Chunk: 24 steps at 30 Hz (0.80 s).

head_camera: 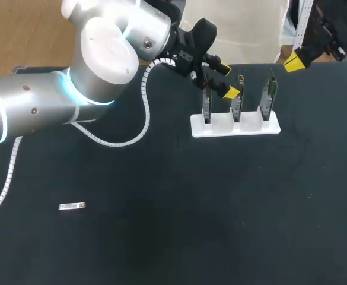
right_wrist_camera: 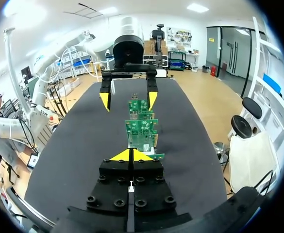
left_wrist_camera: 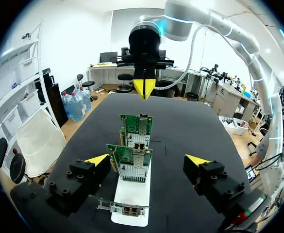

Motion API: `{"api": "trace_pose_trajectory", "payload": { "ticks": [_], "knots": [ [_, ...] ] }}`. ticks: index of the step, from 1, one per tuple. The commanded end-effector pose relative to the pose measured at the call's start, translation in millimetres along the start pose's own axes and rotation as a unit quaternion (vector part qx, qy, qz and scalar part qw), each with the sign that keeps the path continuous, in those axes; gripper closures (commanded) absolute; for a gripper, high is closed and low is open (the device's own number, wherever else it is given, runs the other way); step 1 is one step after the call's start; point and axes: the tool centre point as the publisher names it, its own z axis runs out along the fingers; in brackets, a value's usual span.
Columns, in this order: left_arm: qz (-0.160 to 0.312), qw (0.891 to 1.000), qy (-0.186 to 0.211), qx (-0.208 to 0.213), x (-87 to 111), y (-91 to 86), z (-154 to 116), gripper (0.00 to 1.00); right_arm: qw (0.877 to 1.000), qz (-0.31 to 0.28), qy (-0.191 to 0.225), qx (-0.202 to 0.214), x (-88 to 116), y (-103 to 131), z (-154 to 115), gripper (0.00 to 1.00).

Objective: Pick up the optical module with the left hand, and insert it into the network port with the right hand.

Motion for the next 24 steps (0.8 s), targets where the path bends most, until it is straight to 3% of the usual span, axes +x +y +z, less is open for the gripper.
{"api": "trace_pose_trajectory", "payload": {
  "ticks": [1,4,5,6,24],
  "knots": [
    [-0.001,1.000,0.003,0.002,-1.3,2.0,0.9,0.00,1.000,0.001,-0.002,0.000,0.5,-1.4,0.1,1.00],
    [-0.001,1.000,0.003,0.002,-1.3,2.0,0.9,0.00,1.000,0.002,-0.002,0.003,0.3,-1.4,0.5,1.00],
    [-0.001,1.000,0.003,0.002,-1.3,2.0,0.9,0.00,1.000,0.003,-0.002,0.004,0.1,-1.3,0.6,0.95],
    [-0.001,1.000,0.003,0.002,-1.3,2.0,0.9,0.00,1.000,0.005,-0.001,0.005,-0.1,-1.2,0.8,0.00],
    [-0.001,1.000,0.003,0.002,-1.3,2.0,0.9,0.00,1.000,0.005,-0.001,0.005,-0.1,-1.2,0.8,0.00]
  ]
}}
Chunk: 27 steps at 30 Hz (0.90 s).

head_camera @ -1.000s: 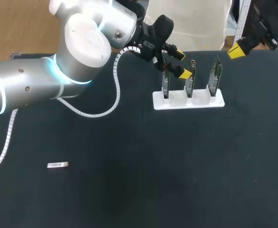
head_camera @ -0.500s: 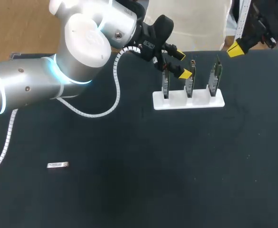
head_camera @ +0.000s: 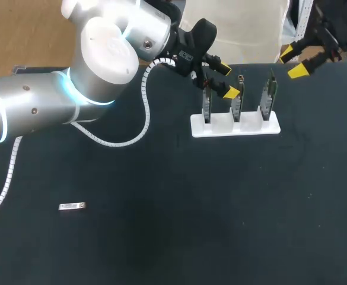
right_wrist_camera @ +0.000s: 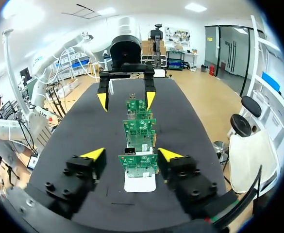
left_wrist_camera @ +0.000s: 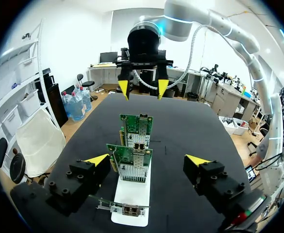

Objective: Pick up the optical module with the left hand, and insert it into the network port with the right hand.

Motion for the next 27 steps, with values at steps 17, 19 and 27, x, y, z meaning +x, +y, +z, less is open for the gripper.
{"api": "trace_pose_trajectory", "payload": {
  "ticks": [17,19,27],
  "knots": [
    [0.017,1.000,-0.014,-0.004,-16.5,2.3,-13,0.00,1.000,0.000,0.000,0.001,0,1,0,0.00],
    [0.032,0.999,-0.018,-0.002,-23.3,1.8,-19,0.00,1.000,0.000,0.000,0.001,0,1,0,0.00],
    [0.067,0.997,-0.037,-0.025,-48.0,-0.4,-59,0.00,1.000,0.000,0.000,0.001,0,1,0,0.00]
  ]
}}
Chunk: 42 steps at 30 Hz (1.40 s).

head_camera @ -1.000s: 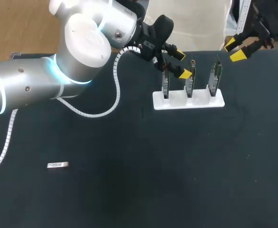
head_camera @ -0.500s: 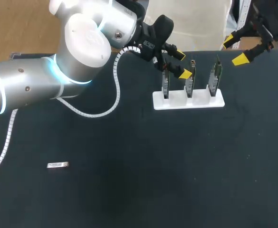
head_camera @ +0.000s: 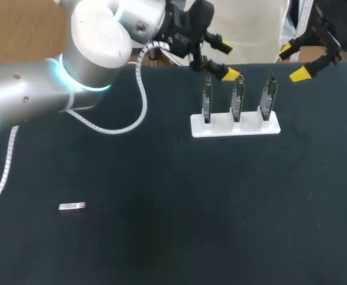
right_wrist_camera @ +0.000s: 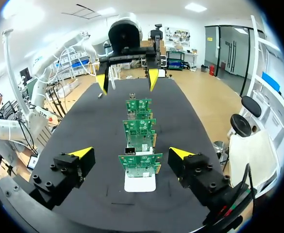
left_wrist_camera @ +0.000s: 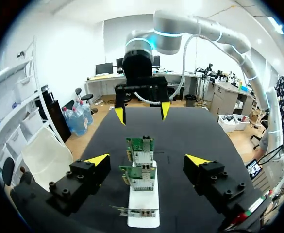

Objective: Pick up the optical module with the left hand, and insert it into the network port with the right hand.

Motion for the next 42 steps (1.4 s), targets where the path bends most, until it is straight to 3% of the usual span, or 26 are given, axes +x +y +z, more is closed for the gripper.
{"api": "trace_pose_trajectory", "payload": {
  "ticks": [1,5,10,16,21,25,36,42],
  "knots": [
    [0.016,1.000,-0.009,-0.020,-11.1,-6.7,-32,0.00,1.000,0.000,0.000,0.001,0,1,0,0.00],
    [0.041,0.998,0.004,-0.049,-15.7,-9.2,-66,0.00,1.000,0.000,0.000,0.001,0,1,0,0.00],
    [0.059,0.993,0.052,-0.088,-2.0,-20.1,-113,0.00,1.000,0.000,0.000,0.001,0,1,0,0.00],
    [0.058,0.978,0.153,-0.131,37.8,-41.1,-164,0.00,1.000,0.000,0.000,0.001,0,1,0,0.00],
    [0.027,0.961,0.224,-0.160,80.3,-62.1,-198,0.00,1.000,0.000,0.000,0.001,0,1,0,0.00],
    [0.009,0.950,0.261,-0.173,110.8,-81.1,-221,0.00,1.000,0.000,0.000,0.001,0,1,0,0.00],
    [0.000,0.911,0.387,-0.142,183.0,-145.2,-248,0.00,1.000,0.000,0.000,0.001,0,1,0,0.00],
    [0.001,0.895,0.431,-0.112,212.4,-173.4,-253,0.00,1.000,0.000,0.000,0.001,0,1,0,0.00]
  ]
}}
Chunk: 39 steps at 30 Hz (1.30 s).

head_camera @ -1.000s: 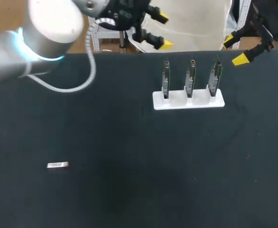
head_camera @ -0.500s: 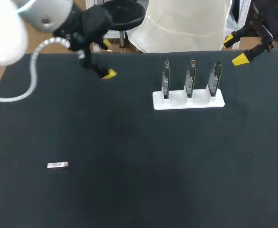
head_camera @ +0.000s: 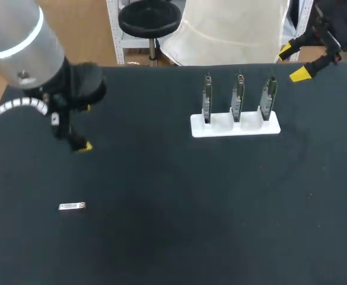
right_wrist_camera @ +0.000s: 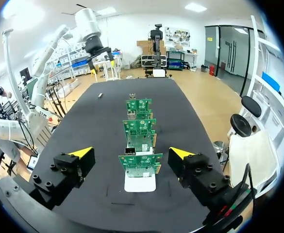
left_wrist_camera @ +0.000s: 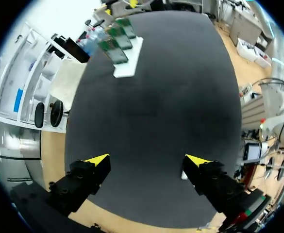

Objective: Pick up the optical module with the left hand, and insert it into the network port with the right hand.

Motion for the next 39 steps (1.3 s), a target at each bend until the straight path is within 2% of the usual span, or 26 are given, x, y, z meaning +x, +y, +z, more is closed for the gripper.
{"api": "trace_pose_trajectory", "payload": {
  "ticks": [1,3,16,22,28,39],
  "knots": [
    [-0.002,1.000,0.019,-0.002,13.9,-19.4,5,0.00,1.000,0.000,0.000,0.001,0,1,0,0.00],
    [-0.003,0.999,0.033,0.004,19.5,-26.6,9,0.00,1.000,0.000,0.000,0.001,0,1,0,0.00],
    [-0.032,0.997,0.051,0.057,46.7,-75.3,41,0.00,1.000,0.000,0.000,0.001,0,1,0,0.00],
    [-0.012,0.993,0.089,0.076,57.3,-93.9,51,0.00,1.000,0.000,0.000,0.001,0,1,0,0.00],
    [-0.008,0.992,0.099,0.080,63.1,-102.7,56,0.00,1.000,0.000,0.000,0.001,0,1,0,0.00],
    [-0.035,0.990,0.098,0.094,71.9,-118.0,77,0.00,1.000,0.000,0.000,0.001,0,1,0,0.00]
  ]
}}
